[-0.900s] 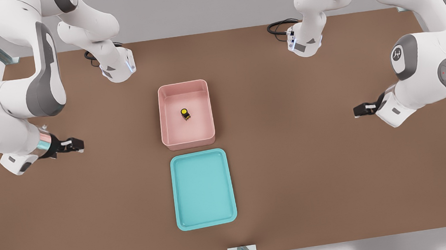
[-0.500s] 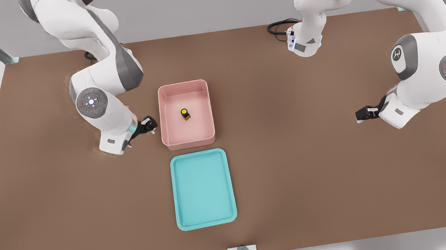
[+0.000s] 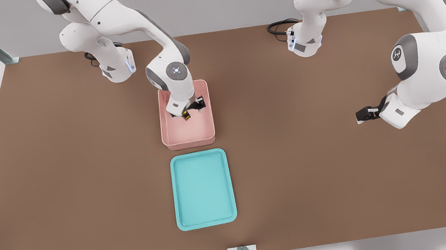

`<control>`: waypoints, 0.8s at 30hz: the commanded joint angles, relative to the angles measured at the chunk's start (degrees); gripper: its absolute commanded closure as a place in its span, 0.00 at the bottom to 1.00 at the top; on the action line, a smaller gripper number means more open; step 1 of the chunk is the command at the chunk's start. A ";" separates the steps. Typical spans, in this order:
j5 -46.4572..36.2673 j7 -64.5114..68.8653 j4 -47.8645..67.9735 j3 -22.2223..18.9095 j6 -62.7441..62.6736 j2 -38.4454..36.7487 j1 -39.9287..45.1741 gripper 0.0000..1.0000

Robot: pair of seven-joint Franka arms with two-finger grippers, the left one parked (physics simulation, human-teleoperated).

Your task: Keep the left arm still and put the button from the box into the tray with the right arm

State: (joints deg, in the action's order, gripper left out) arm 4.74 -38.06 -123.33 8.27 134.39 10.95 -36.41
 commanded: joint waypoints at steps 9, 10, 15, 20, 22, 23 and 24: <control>8.35 -41.22 -9.30 -0.01 19.42 0.74 -0.51 0.00; 8.35 -41.30 -9.30 -0.01 19.59 0.74 -0.51 0.00; 10.90 -41.22 -10.53 0.25 20.12 1.44 -0.51 0.00; 13.09 -41.04 -15.10 0.16 26.54 1.53 -0.86 0.00; 14.59 -41.04 -16.59 -0.28 27.76 1.44 -0.86 0.00; 14.68 -41.04 -17.21 -0.63 28.65 1.35 -0.86 0.00; 15.21 -41.04 -17.74 -0.72 28.65 1.09 -0.86 0.00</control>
State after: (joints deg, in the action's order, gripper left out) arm 18.58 -68.54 -140.67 7.66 159.67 12.20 -37.26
